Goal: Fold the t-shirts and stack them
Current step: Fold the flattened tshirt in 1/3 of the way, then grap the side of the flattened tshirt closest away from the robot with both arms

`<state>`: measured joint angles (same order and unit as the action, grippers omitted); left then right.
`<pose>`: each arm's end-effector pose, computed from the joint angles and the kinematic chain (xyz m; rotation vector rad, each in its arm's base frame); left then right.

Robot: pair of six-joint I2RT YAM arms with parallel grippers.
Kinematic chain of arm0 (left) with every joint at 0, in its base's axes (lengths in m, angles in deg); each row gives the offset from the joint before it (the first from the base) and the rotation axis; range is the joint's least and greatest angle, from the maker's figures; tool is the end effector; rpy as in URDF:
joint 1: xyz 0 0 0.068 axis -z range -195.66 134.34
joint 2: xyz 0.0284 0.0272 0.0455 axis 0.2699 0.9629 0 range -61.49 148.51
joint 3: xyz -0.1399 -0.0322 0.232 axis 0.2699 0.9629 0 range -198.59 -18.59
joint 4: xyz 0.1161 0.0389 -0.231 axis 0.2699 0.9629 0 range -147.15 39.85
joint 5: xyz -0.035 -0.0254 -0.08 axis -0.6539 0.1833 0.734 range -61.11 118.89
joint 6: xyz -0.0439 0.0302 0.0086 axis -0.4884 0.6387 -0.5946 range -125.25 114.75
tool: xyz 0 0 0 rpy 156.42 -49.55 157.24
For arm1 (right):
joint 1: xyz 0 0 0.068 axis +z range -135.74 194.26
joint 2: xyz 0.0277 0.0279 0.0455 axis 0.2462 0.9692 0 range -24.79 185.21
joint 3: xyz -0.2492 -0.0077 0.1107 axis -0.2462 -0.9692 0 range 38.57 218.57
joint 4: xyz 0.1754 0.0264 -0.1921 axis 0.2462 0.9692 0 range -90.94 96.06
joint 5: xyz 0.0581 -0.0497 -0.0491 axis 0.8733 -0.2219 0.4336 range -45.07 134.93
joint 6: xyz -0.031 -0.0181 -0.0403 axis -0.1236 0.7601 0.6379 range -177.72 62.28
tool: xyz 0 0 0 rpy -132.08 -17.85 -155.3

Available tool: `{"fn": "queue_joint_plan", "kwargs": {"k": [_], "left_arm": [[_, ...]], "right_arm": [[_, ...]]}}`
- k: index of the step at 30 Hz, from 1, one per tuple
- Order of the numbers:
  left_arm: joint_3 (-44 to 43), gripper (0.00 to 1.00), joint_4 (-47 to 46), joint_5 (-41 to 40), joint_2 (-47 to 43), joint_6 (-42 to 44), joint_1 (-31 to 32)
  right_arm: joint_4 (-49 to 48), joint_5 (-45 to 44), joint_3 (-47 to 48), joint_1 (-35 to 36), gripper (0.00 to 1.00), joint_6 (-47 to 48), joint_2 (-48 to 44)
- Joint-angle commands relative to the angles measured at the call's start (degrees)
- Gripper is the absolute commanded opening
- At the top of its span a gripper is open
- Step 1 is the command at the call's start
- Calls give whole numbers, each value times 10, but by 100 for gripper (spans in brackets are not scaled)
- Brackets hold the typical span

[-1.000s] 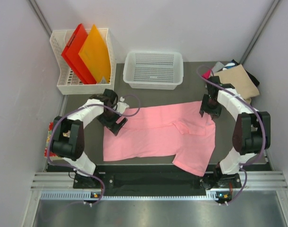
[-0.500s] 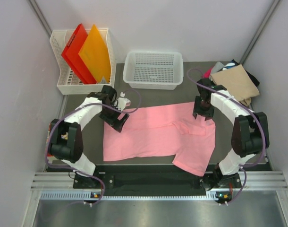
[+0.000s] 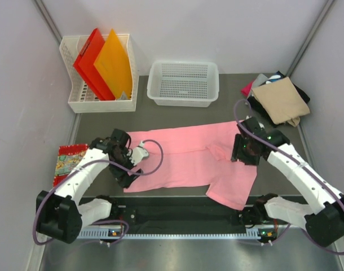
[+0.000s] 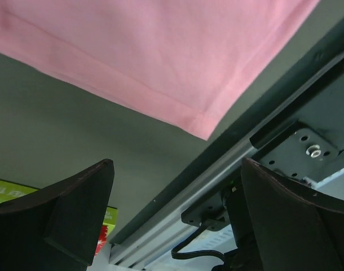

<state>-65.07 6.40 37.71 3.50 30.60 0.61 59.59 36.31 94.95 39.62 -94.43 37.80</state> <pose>0.1663 -0.0542 0.2237 1.3205 2.6637 -0.1907 0.1755 0.0772 0.2807 0.3104 2.6980 0.1128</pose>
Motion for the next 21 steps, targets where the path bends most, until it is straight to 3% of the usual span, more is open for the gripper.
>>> {"fn": "queue_joint_plan", "kwargs": {"k": [1,8,11,15,21], "left_arm": [[49,99,-1,-31,-18,30,29],[26,99,-32,-10,38,30,54],[18,99,-56,-17,73,12,96],[24,92,-82,-34,122,-13,157],[40,85,-89,-49,141,-23,164]], "right_arm": [[41,2,-47,40,55,-85,-33],[63,-24,-93,82,53,-149,-72],[72,-35,-109,93,53,-177,-88],[64,-30,-133,108,54,-214,-100],[71,-32,-152,150,54,-253,-106]]}}
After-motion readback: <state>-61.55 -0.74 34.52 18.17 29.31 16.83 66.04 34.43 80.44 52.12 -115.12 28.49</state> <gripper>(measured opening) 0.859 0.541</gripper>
